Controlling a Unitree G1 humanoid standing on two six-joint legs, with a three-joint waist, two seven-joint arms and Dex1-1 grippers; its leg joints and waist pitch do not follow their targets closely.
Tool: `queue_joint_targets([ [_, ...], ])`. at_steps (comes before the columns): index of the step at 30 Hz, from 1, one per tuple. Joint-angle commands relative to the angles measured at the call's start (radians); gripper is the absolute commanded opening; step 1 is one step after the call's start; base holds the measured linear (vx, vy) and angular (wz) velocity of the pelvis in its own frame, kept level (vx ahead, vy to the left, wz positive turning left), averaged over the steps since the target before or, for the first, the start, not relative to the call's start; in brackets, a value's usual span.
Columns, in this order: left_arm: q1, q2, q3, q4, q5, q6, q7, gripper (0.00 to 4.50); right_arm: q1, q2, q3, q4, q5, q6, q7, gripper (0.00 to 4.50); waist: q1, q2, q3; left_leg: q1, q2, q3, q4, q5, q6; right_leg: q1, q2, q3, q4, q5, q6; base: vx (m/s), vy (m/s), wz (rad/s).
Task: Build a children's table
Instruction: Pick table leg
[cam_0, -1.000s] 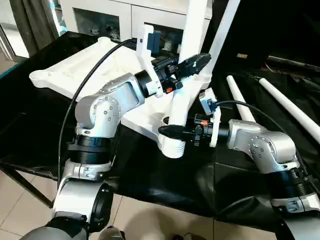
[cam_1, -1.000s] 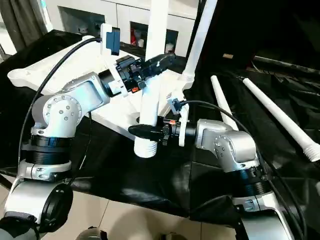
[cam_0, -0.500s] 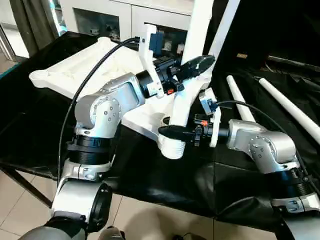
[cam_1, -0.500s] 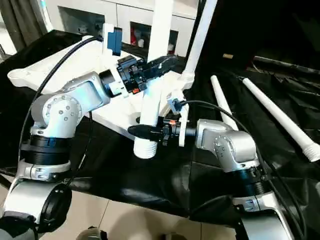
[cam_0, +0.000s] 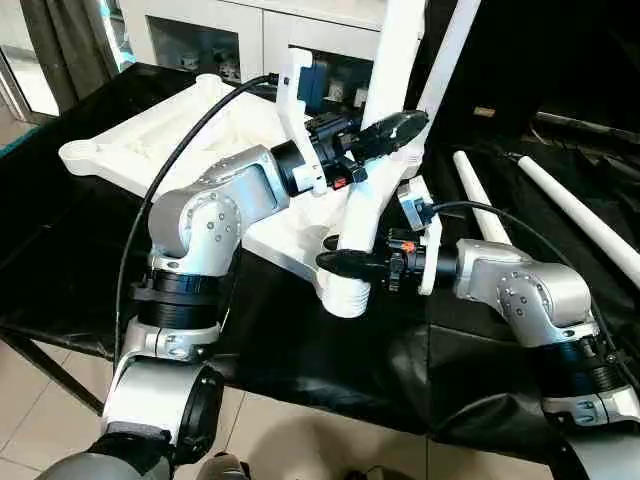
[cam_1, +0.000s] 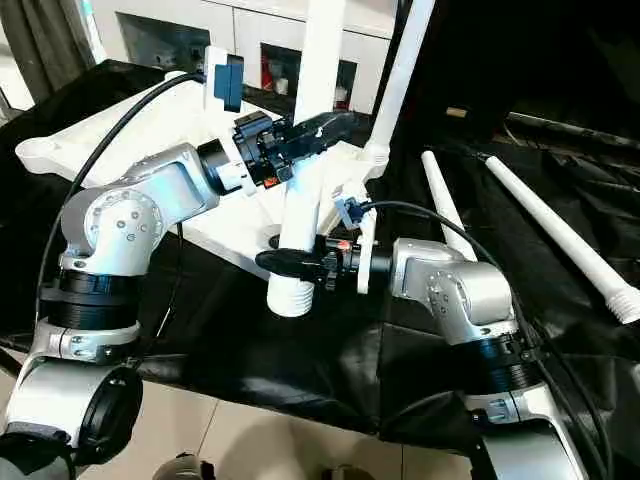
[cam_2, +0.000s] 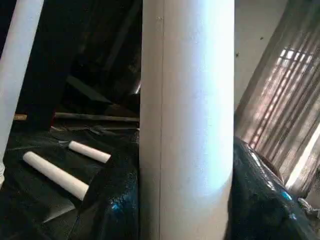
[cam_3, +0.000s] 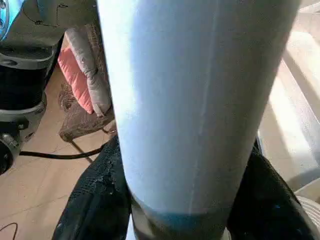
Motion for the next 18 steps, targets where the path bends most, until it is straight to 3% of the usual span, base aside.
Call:
queue_joint_targets([
  [1, -0.015, -0.006, -0.017, -0.016, 0.0, -0.011, -0.007, 1.76, 0.0, -0.006, -0.02, -0.003, 0.0, -0.005, -0.01, 1.93, 0.004, -0.001, -0.08, 0.018, 0.01, 0.002, -0.065, -0.147, -0.006, 0.053, -0.03, 0.022, -0.06, -0.161, -0.2, 0.0, 0.0, 0.0],
  [3, -0.019, -0.007, -0.013, -0.006, 0.011, -0.018, 0.012, 1.76, 0.001, -0.005, -0.02, -0.004, 0.001, -0.006, -0.01, 1.93, 0.005, 0.003, -0.08, 0.018, 0.011, 0.001, -0.065, -0.146, -0.005, 0.053, -0.03, 0.023, -0.059, -0.158, -0.199, 0.0, 0.0, 0.0],
  [5, -0.022, -0.007, 0.003, 0.006, -0.009, -0.004, 0.002, 2.32, 0.003, -0.003, -0.023, -0.006, 0.001, -0.01, -0.012, 1.93, 0.005, 0.004, -0.08, 0.019, 0.01, 0.002, -0.064, -0.148, -0.007, 0.053, -0.029, 0.023, -0.06, -0.156, -0.202, 0.0, 0.0, 0.0],
  [7, -0.02, -0.004, 0.002, 0.003, -0.012, -0.002, -0.004, 2.49, 0.003, -0.002, -0.024, -0.006, 0.002, -0.011, -0.013, 1.93, 0.005, 0.003, -0.081, 0.019, 0.01, 0.002, -0.064, -0.147, -0.006, 0.053, -0.029, 0.023, -0.06, -0.154, -0.203, 0.0, 0.0, 0.0],
  [11, -0.018, -0.041, 0.049, 0.018, 0.014, -0.087, 0.079, 2.81, 0.009, 0.008, -0.039, -0.011, 0.009, -0.017, -0.025, 1.92, 0.004, 0.003, -0.081, 0.018, 0.012, 0.001, -0.064, -0.157, -0.006, 0.054, -0.03, 0.023, -0.062, -0.15, -0.206, 0.0, 0.0, 0.0],
  [18, -0.054, -0.124, 0.277, 0.05, -0.097, -0.278, 0.223, 2.87, 0.02, 0.041, -0.103, -0.013, 0.035, -0.041, -0.08, 1.91, 0.003, -0.002, -0.081, 0.016, 0.009, 0.0, -0.063, -0.162, 0.003, 0.057, -0.029, 0.022, -0.062, -0.147, -0.207, 0.0, 0.0, 0.0],
])
